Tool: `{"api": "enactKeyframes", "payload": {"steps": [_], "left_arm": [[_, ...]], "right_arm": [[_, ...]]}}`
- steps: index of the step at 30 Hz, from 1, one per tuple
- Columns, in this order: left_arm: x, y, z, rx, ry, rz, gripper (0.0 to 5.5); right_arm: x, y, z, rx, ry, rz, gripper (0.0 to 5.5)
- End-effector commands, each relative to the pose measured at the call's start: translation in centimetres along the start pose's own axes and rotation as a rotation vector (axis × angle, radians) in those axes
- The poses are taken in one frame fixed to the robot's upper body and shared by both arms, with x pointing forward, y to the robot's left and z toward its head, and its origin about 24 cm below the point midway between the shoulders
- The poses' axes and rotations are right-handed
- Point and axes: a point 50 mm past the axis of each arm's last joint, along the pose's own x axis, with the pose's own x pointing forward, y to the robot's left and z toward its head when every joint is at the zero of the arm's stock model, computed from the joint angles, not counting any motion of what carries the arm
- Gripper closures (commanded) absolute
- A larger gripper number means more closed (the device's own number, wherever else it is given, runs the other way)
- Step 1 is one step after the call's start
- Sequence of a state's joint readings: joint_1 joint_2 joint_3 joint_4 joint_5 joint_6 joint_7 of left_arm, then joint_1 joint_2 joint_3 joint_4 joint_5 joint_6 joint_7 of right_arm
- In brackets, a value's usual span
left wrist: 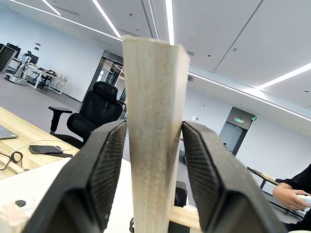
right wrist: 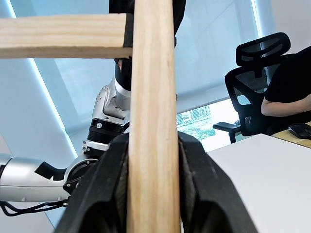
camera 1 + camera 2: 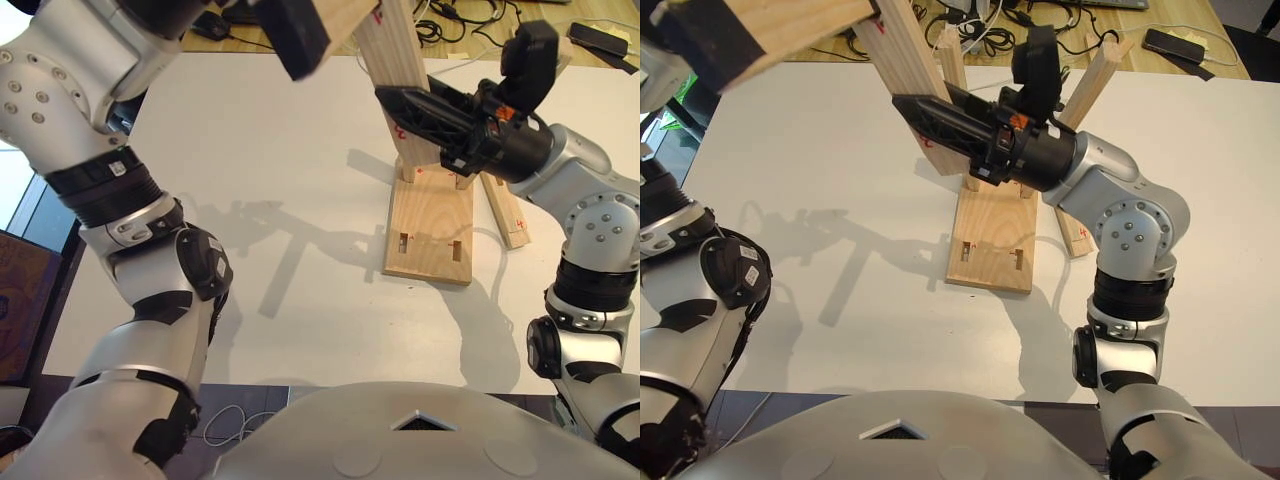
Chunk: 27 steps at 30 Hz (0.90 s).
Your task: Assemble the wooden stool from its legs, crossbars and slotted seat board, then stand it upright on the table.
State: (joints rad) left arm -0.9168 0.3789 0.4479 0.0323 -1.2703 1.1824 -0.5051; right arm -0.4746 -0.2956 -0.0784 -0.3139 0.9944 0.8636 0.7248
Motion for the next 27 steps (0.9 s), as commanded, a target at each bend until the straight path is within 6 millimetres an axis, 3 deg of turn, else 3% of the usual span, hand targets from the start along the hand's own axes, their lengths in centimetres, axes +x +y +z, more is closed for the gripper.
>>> {"api": "enactKeyframes", "payload": {"steps": [1, 21, 22, 27], "left_arm": [[-0.1, 0.2, 0.0, 0.004, 0.010, 0.013, 3.94], [-0.6, 0.5, -0.6, 0.010, 0.069, 0.032, 4.20], [-0.6, 0.6, -0.5, 0.016, 0.061, 0.047, 4.20], [-0.5, 1.4, 0.0, 0.046, 0.018, 0.126, 4.46]], "right_arm": [[-0.1, 0.2, 0.2, 0.004, 0.004, 0.008, 4.48], [-0.8, -0.1, -0.4, 0.028, 0.041, -0.009, 4.48], [-0.9, -0.2, -0.5, 0.025, 0.047, -0.022, 4.11], [-1.9, -0.5, -1.4, 0.009, 0.123, -0.092, 3.31]]}}
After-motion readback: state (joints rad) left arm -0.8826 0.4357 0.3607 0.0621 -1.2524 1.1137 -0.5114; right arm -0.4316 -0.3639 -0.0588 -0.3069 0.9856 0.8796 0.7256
